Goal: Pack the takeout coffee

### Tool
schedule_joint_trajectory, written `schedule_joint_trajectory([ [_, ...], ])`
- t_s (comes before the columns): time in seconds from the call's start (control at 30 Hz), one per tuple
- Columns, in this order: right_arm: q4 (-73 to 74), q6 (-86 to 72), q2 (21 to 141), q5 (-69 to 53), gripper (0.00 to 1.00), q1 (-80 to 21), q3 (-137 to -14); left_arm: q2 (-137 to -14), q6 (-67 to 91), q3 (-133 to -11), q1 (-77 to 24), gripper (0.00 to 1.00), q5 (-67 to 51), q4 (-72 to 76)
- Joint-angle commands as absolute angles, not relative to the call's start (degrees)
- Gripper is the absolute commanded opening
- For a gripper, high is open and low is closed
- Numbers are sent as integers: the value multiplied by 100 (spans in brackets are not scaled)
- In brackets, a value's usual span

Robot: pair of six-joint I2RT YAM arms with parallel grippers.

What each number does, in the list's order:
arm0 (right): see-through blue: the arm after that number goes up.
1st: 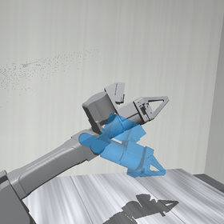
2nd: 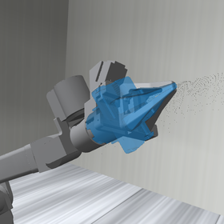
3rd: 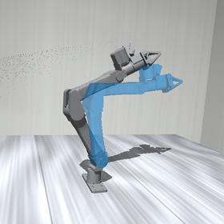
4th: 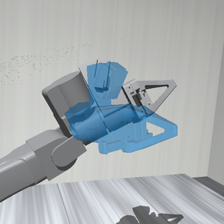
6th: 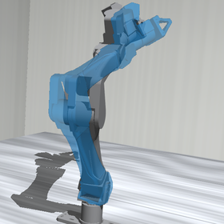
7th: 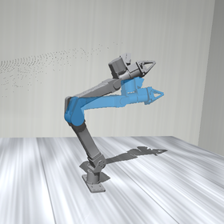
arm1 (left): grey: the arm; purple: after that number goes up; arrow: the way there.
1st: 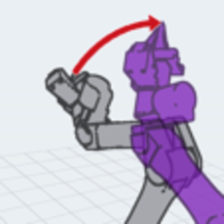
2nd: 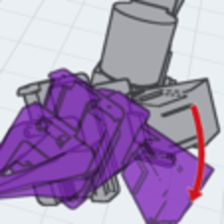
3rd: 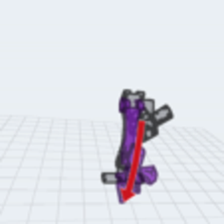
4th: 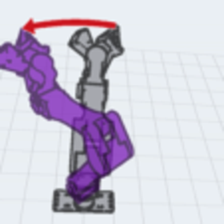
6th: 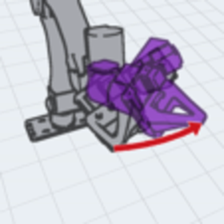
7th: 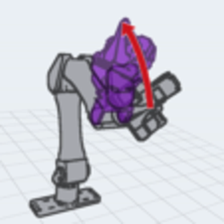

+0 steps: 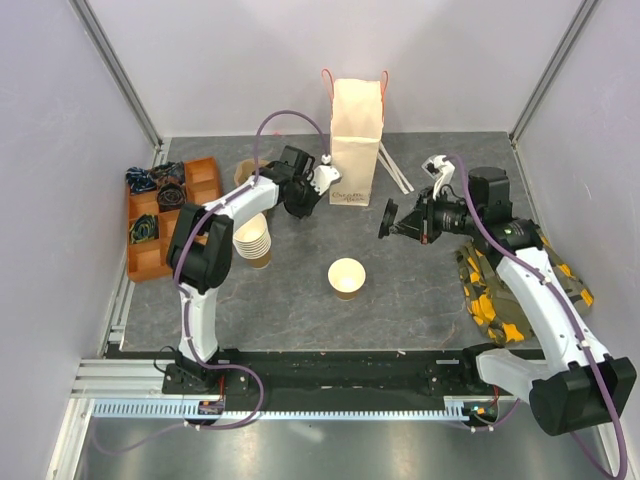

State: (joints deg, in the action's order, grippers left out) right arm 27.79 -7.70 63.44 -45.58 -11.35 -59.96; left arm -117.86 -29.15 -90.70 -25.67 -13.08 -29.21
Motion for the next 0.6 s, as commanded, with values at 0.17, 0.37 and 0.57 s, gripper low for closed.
schedule_joint_trajectory([
  [0.17,3436,-53,6179,-4272,0,-1125,-6416,-12059,-3208,-9343,-2540,29,-1213,-2918],
  [0.37,3533,-44,6179,-4271,0,-1116,-6442,-11603,-3120,-9413,-2479,54,-1449,-3216],
  [0.57,3858,421,6214,-4543,0,-1142,-6600,-9981,-2682,-9002,-2443,61,-2589,-3796],
])
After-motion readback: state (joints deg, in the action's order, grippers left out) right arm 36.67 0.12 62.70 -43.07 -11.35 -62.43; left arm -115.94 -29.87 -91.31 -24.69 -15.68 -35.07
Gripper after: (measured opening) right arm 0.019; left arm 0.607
